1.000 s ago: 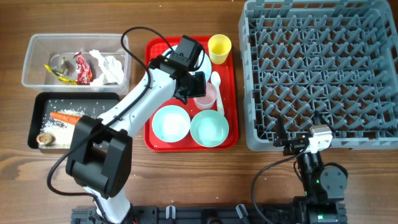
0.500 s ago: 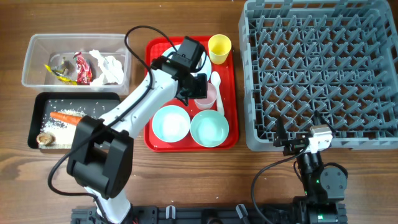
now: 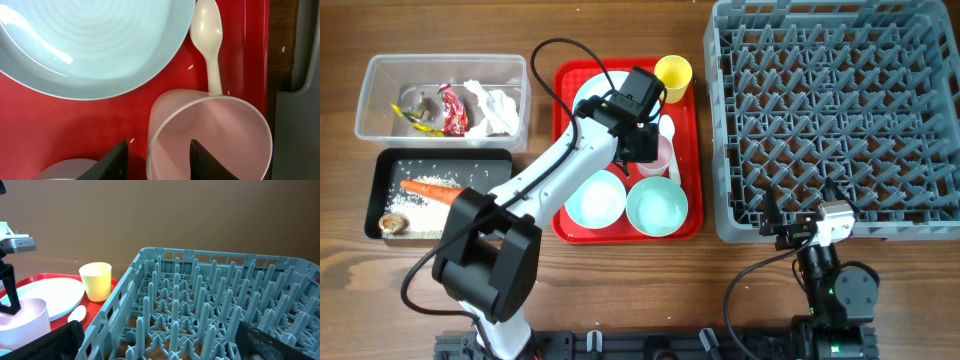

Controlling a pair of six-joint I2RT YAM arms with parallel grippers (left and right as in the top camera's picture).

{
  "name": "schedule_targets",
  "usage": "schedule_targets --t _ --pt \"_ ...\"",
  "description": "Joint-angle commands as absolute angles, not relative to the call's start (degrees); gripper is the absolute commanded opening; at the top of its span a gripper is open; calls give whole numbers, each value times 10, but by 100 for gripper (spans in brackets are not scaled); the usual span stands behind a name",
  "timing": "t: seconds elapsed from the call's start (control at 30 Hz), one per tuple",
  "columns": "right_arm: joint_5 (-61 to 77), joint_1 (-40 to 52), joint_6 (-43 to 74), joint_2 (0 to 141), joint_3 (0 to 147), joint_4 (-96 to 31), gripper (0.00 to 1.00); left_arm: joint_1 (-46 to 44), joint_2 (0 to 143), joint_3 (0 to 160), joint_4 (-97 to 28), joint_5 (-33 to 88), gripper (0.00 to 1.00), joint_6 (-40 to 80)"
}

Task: Sort waste into correct bins and load items into the dishwasher rack
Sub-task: 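Close the left gripper on the pink cup rim and lift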

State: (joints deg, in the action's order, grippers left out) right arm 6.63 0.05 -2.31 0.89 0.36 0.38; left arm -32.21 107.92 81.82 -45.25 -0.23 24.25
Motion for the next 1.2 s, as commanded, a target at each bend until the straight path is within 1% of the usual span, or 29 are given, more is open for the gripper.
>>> schedule_targets --t 0.0,0.13,0.23,0.43,0.53,0.63,0.83,1.17 --pt "76 -2 -29 4 3 5 100 -321 1095 816 -450 -18 38 249" --pt "76 -2 -29 4 3 5 100 -321 1114 816 -447 -18 36 249" --pt "76 -2 -29 4 3 5 100 -321 1123 816 -447 -18 31 249" --pt "76 -2 -29 4 3 5 100 -320 1122 816 -448 -18 17 249" --pt "76 -2 -29 4 3 5 100 -320 1122 816 -447 -18 12 248" --pt "76 -2 -29 4 3 6 100 -320 1122 816 -447 -18 12 248" --pt "76 -2 -29 4 3 6 100 -320 1122 817 -447 -18 20 248" --pt "76 -2 -29 4 3 5 100 -320 1091 821 -447 -19 22 248"
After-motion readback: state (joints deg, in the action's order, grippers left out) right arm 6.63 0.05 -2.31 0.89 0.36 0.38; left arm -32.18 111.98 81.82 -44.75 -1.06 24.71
